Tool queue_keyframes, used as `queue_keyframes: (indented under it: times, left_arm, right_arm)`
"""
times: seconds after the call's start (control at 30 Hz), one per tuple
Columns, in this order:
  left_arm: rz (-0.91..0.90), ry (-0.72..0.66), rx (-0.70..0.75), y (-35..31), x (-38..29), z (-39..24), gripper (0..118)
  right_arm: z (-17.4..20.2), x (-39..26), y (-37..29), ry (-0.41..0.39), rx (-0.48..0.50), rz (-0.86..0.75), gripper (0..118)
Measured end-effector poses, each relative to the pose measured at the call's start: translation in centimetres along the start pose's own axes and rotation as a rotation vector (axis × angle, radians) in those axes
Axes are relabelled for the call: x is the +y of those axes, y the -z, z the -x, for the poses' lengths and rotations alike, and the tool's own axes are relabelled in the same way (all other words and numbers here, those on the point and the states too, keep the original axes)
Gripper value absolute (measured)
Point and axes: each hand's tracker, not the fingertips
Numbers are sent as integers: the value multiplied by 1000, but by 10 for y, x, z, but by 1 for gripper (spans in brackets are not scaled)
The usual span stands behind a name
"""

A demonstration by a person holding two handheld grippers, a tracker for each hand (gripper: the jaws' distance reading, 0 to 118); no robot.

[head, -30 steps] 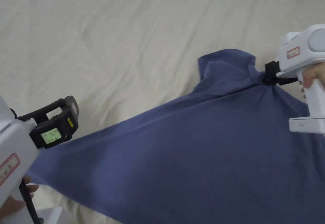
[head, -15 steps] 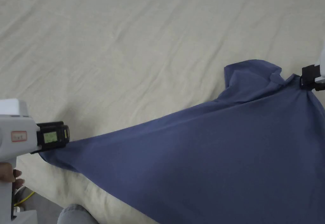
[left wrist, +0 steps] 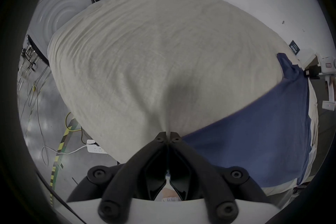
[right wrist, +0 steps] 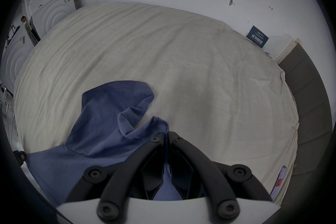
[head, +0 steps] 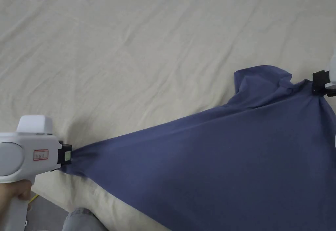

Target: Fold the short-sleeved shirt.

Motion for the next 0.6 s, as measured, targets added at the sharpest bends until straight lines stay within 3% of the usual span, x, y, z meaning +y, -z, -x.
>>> queue_keyframes:
  times: [0.23, 0.6]
  left_arm:
    - [-158, -132, -138, -60, 17, 24, 0]
    - [-397, -35, -275, -167, 63, 1, 0]
  right_arm:
    - [-11, 7, -53, 57, 13, -68, 3]
    - [-50, -17, -217, 128, -26, -301, 2]
